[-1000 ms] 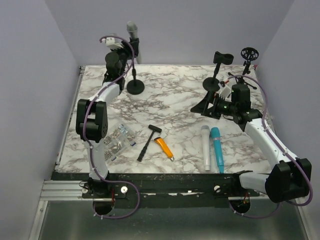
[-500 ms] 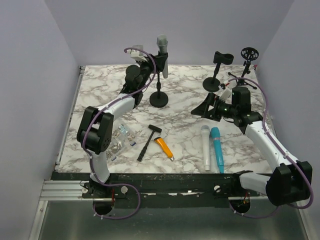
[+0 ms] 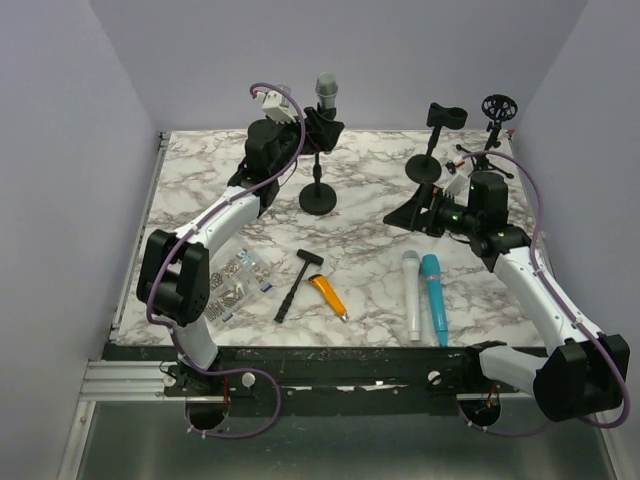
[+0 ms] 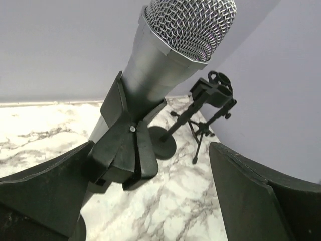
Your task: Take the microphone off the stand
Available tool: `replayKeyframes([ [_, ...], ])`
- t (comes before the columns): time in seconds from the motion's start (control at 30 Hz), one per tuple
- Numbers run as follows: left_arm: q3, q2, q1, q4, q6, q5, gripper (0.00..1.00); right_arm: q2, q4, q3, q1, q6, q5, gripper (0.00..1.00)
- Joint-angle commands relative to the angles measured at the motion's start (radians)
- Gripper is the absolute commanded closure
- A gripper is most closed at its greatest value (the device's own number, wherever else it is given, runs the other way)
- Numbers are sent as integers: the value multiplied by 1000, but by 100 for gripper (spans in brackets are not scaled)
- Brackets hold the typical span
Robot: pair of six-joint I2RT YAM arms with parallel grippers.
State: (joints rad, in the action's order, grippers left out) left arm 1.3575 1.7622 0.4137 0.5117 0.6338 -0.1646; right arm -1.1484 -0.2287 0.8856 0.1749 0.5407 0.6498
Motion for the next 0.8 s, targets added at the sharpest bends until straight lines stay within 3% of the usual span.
replayKeyframes([
  [0.0,26,-108,6,-197,-50,-91,1,2,23,36,-2,-19,-26,0],
  [0.2,-50,-238,2,-323,-59,-102,1,-31,-6,110,-2,-44,-93,0],
  [0.47,-20,-344,-35,-548,-110,-122,1,-104,14,196,6,-2,-120,0],
  [0.77,-39,-464,-98,-684,-96,-106,2,-192,-59,360,134,-10,-246,0],
])
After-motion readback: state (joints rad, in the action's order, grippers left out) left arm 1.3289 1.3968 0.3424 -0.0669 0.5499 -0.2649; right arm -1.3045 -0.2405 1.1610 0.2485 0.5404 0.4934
